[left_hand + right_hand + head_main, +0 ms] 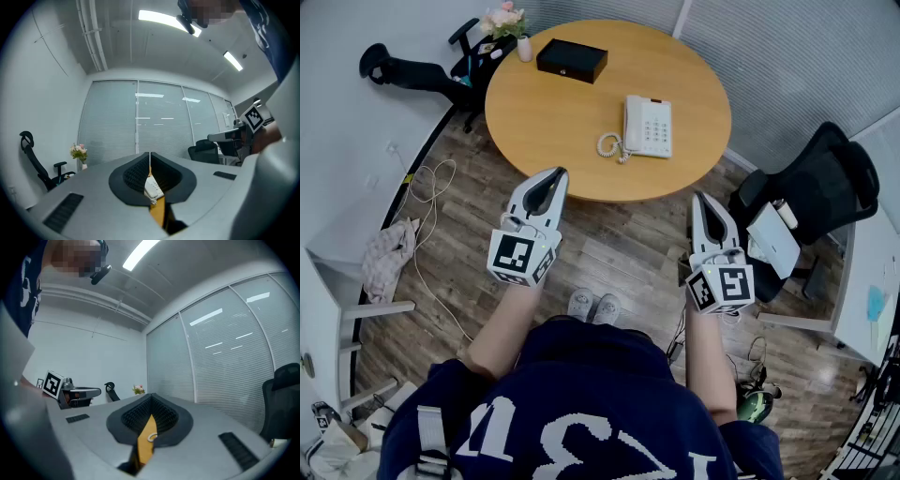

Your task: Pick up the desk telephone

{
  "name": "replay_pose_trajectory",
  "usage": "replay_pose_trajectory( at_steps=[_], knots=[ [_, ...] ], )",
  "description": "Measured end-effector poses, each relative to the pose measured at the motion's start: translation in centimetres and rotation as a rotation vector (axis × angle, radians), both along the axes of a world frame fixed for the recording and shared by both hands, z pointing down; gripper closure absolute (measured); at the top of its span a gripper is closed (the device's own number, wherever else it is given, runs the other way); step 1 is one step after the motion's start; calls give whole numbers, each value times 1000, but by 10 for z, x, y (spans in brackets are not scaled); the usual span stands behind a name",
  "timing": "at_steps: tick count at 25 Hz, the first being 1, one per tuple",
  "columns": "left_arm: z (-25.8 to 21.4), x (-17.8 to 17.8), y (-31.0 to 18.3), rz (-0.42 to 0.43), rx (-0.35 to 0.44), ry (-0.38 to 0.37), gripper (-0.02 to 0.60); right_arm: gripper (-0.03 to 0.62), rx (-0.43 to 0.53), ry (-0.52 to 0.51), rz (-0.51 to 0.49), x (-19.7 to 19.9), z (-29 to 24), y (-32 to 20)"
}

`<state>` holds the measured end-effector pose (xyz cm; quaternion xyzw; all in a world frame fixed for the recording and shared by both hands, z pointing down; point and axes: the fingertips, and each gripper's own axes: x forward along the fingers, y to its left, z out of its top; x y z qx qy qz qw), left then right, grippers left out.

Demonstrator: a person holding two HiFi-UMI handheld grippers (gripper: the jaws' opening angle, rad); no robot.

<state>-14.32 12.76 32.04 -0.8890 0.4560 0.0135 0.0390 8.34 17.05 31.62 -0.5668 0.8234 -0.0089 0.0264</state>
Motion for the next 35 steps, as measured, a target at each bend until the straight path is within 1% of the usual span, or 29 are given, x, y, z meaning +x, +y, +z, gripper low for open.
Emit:
replay_pose_trajectory(
  at_steps=[4,7,14,20,25,28,31,35],
  knots=[
    [-1,3,-3,-10,-7,7,558,568,-20,-6,21,12,3,-1],
    [-2,6,-2,-19,-2,8,560,568,-7,-2,13,18,0,-1],
    [-11,12,0,-67,26,24,560,567,32,-59,-19,36,-10,-2],
    [-19,14,-1,-100,45,38,559,566,53,-52,-43,37,-17,-6],
    [-30,21,-16,-102,71,56,560,566,83,-60,-49,45,-26,-17],
    [-29,21,-29,-101,73,62,558,566,91,-65,-43,45,-28,-28],
    [-25,21,-47,-92,69,68,560,566,95,-57,-38,42,-27,-41],
    [-25,31,-81,-63,69,72,558,566,97,-61,-28,41,-30,-69]
  ],
)
